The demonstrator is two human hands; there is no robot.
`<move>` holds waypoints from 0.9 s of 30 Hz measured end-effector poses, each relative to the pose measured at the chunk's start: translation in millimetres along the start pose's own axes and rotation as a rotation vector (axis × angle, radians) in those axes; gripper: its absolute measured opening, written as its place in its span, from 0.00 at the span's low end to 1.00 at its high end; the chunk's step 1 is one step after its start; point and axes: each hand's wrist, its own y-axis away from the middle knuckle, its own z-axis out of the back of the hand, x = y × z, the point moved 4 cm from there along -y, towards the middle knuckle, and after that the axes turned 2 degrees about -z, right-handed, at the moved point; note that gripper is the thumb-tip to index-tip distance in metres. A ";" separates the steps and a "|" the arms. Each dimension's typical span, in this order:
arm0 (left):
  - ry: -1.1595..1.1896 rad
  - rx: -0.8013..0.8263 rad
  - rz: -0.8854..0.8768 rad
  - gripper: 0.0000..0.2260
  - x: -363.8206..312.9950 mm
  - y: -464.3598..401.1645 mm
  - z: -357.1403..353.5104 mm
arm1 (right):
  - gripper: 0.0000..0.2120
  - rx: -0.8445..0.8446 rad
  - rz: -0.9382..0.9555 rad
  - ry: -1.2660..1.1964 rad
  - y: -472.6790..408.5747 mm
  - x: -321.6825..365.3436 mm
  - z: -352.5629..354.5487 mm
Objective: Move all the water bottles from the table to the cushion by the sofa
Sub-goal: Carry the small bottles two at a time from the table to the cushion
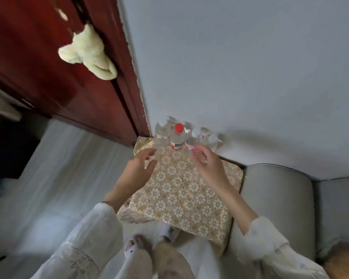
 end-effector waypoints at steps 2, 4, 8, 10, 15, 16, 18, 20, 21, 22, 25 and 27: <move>0.014 -0.067 0.069 0.15 22.8 36.1 31.2 | 0.18 0.125 0.061 0.069 15.4 26.7 -26.3; 0.054 -0.190 0.140 0.13 46.4 77.5 62.4 | 0.18 0.227 0.119 0.116 30.4 52.7 -55.6; 0.143 -0.459 0.280 0.11 95.0 175.7 113.3 | 0.18 0.423 0.211 0.166 69.6 103.6 -128.8; 0.228 -0.569 0.342 0.10 117.6 233.9 130.1 | 0.17 0.526 0.247 0.174 99.0 127.1 -173.4; 0.377 -0.828 0.482 0.10 159.8 389.2 154.2 | 0.12 0.730 0.376 0.154 202.4 175.6 -290.8; 0.391 -0.878 0.511 0.10 166.1 421.3 156.8 | 0.11 0.774 0.401 0.152 227.6 182.4 -312.3; 0.414 -0.972 0.558 0.10 176.8 485.1 160.8 | 0.09 0.864 0.449 0.150 280.4 193.0 -352.1; 0.422 -1.061 0.588 0.10 185.7 548.9 165.6 | 0.09 0.953 0.500 0.162 333.7 199.3 -389.8; 0.420 -1.117 0.608 0.10 188.9 582.0 168.2 | 0.10 1.004 0.528 0.178 361.3 201.8 -407.9; 0.419 -1.181 0.632 0.09 191.2 614.9 170.7 | 0.11 1.055 0.554 0.200 389.2 203.8 -425.8; 0.447 -1.420 0.712 0.08 192.6 714.2 171.1 | 0.10 1.233 0.618 0.264 475.5 209.6 -478.2; 0.466 -1.576 0.777 0.09 191.1 775.9 164.5 | 0.10 1.362 0.686 0.308 534.0 215.5 -513.0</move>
